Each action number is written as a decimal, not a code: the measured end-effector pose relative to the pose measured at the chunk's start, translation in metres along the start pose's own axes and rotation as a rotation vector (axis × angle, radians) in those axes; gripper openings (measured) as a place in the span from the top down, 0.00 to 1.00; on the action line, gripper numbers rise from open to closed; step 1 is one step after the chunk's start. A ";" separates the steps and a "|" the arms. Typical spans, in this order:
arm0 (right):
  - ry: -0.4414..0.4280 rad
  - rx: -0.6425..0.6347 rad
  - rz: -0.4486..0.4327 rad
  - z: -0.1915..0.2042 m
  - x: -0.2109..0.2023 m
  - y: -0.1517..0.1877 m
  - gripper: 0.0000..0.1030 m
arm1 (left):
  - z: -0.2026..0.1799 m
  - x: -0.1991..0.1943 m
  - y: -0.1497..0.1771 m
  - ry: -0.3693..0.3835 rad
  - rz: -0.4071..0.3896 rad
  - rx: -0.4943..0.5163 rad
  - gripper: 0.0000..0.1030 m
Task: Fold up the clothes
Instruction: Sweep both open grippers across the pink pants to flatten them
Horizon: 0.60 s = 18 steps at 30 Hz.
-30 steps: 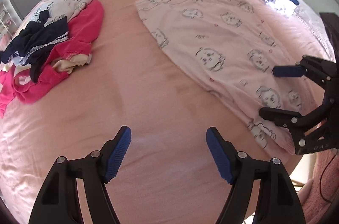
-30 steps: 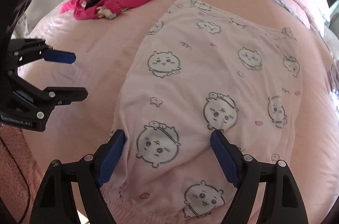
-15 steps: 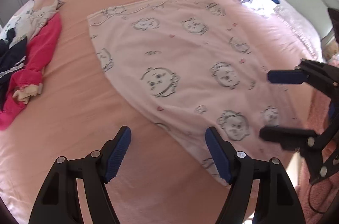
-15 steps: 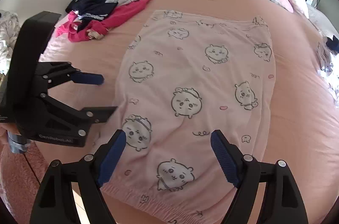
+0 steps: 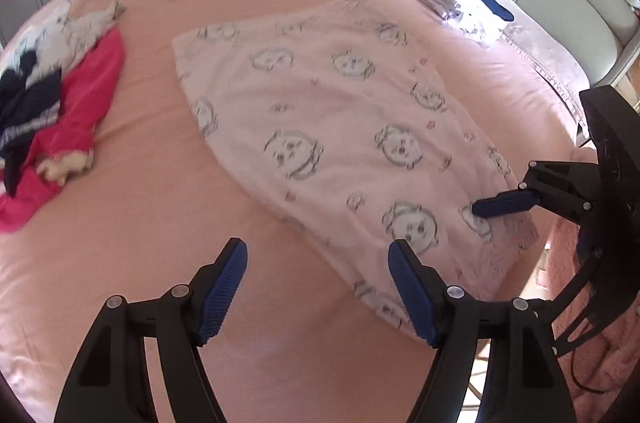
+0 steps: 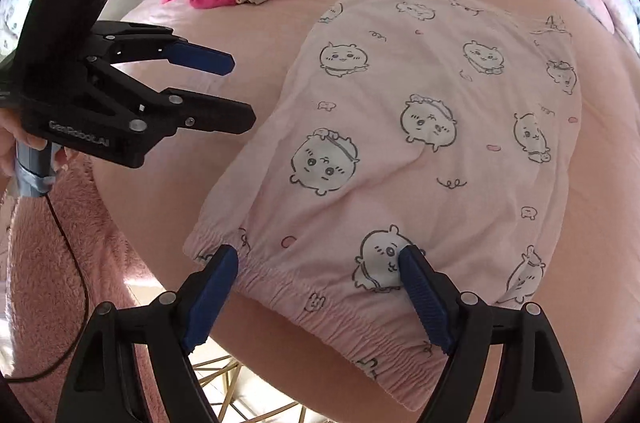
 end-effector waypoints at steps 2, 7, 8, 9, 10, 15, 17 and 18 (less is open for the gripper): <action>0.016 0.036 -0.010 -0.008 -0.001 -0.001 0.20 | -0.007 0.008 -0.004 -0.027 0.011 0.027 0.30; 0.022 0.048 0.015 -0.017 -0.010 0.010 0.20 | 0.000 0.020 -0.002 -0.047 0.105 0.030 0.29; 0.020 0.054 0.014 -0.019 -0.014 0.013 0.20 | 0.000 0.020 -0.003 -0.055 0.105 0.031 0.29; 0.018 0.060 0.012 -0.022 -0.019 0.017 0.20 | 0.001 0.020 -0.004 -0.063 0.106 0.032 0.29; 0.022 0.074 0.001 -0.026 -0.025 0.019 0.20 | 0.001 0.020 -0.005 -0.071 0.106 0.033 0.29; 0.105 0.155 -0.127 -0.063 -0.044 0.004 0.20 | 0.003 0.020 -0.010 -0.112 0.107 0.038 0.29; 0.139 0.152 -0.117 -0.075 -0.034 -0.006 0.20 | 0.004 0.020 -0.011 -0.128 0.108 0.040 0.27; 0.172 0.152 -0.087 -0.081 -0.027 -0.009 0.20 | 0.006 0.020 -0.010 -0.137 0.115 0.042 0.26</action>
Point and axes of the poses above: each gripper's, at about its wrist camera, not at the fingertips, and x roughly the way its jaws point, z to its left, y to its underside, the point moved 2 cm from there along x, roughly the way its jaws point, and after that the axes turned 15 degrees about -y, right-handed, at the moved point
